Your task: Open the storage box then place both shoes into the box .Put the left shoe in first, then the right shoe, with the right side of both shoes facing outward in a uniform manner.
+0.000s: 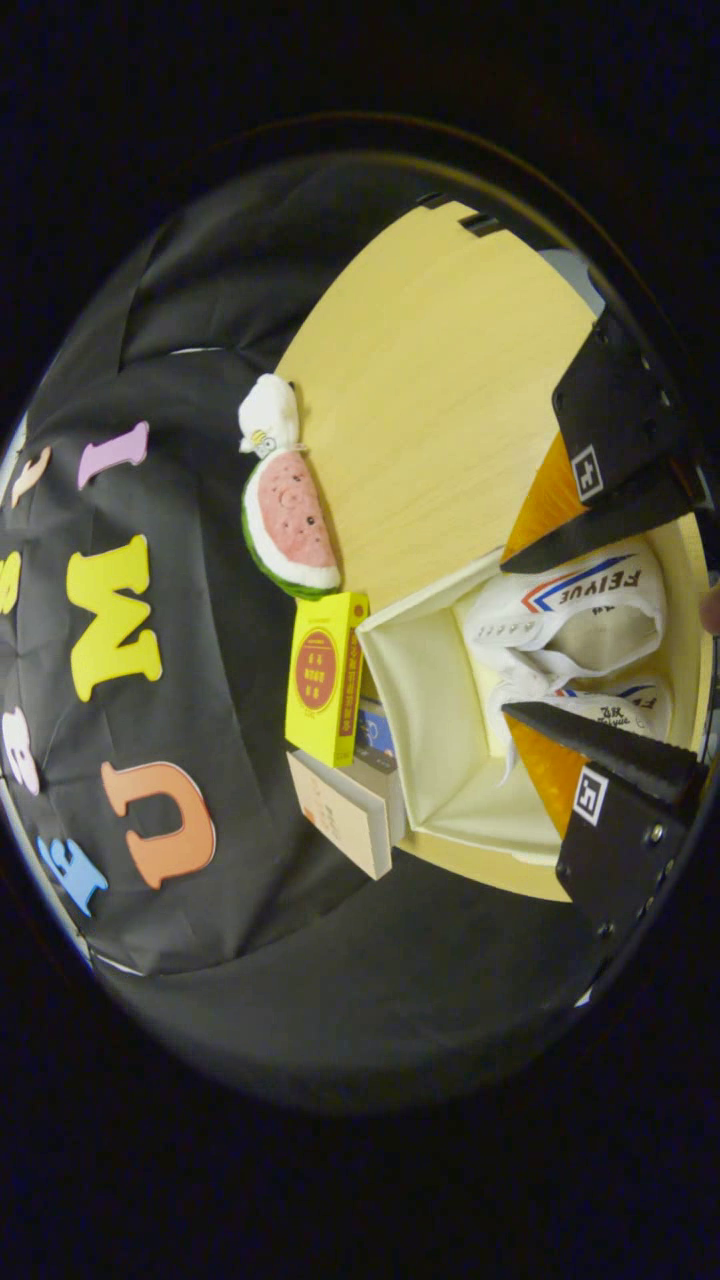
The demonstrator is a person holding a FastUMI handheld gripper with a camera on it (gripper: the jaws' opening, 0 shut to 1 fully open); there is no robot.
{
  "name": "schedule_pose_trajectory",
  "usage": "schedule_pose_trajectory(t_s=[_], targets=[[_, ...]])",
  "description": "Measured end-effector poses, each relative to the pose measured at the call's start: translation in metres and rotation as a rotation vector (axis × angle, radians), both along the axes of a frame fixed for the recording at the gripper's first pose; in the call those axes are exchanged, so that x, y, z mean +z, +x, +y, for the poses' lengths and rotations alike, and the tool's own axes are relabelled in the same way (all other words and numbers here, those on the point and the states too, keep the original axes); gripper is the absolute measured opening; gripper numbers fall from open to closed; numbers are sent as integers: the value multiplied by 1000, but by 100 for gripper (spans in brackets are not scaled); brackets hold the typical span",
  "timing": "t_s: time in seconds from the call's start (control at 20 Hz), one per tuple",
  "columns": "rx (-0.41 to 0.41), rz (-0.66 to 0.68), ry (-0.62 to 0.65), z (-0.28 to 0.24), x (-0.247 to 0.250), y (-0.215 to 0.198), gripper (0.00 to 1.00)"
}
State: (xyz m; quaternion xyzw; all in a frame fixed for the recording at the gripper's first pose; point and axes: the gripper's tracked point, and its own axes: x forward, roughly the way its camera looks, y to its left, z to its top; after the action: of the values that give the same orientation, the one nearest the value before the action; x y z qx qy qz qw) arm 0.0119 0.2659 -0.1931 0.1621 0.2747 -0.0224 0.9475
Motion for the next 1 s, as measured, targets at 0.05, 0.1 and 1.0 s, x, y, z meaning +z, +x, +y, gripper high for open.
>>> schedule_pose_trajectory(t_s=[0.05, 0.1, 1.0], targets=[[12, -34, -23, -6, 11, -1, 83], [23, -62, -48, -12, 19, -3, 86], [-33, -394, -261, -240, 151, -78, 94]])
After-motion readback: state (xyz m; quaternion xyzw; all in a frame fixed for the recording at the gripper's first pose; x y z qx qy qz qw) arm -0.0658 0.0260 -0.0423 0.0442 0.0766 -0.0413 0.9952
